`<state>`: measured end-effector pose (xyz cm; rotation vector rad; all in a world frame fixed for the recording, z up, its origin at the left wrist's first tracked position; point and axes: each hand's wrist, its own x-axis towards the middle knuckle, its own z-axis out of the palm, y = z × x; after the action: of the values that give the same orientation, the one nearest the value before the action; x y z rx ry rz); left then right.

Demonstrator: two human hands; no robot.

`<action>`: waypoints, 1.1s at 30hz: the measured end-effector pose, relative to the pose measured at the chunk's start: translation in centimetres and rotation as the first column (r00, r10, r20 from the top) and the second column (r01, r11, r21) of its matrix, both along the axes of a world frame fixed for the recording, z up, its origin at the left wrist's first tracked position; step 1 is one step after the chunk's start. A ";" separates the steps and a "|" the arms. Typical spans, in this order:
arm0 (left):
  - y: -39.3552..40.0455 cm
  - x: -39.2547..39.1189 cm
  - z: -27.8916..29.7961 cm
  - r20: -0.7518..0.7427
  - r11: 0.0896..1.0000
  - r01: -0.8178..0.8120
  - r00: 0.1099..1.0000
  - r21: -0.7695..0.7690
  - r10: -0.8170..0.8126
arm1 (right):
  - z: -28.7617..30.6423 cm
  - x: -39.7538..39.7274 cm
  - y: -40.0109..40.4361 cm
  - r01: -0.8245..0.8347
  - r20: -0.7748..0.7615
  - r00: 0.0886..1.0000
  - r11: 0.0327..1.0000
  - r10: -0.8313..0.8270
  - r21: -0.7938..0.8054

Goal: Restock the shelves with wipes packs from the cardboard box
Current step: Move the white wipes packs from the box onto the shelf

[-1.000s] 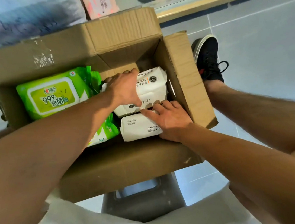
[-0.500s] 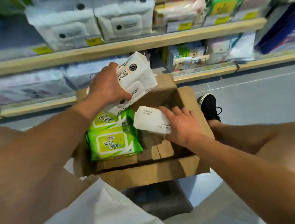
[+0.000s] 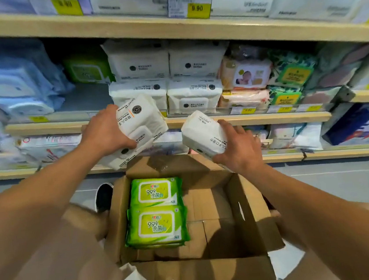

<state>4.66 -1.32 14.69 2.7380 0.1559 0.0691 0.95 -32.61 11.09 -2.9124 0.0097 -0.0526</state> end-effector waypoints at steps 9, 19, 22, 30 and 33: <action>2.1 4.7 2.1 0.077 0.998 -0.040 0.996 -0.051 0.044 | 7.4 11.4 1.2 -0.089 0.212 0.970 0.986 0.118 -0.141; 2.4 8.2 2.6 0.143 0.997 -0.083 0.986 -0.005 0.083 | 5.8 19.9 4.3 -0.050 0.269 0.955 0.963 0.124 -0.266; 2.0 8.4 1.9 0.154 0.996 -0.081 0.985 0.037 0.074 | 4.1 20.2 4.1 -0.032 0.301 0.946 0.959 0.121 -0.282; 0.4 11.0 4.1 0.191 0.967 -0.114 0.979 0.226 0.071 | 3.4 18.9 3.4 -0.065 0.399 0.897 0.948 0.192 -0.312; -1.0 13.1 5.6 0.127 0.955 -0.131 0.987 0.264 0.100 | 2.8 18.1 3.1 -0.090 0.434 0.871 0.944 0.229 -0.318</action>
<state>17.79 -2.34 20.33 2.9866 0.2958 0.2977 19.07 -29.51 13.84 -3.0885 -0.3519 -0.7893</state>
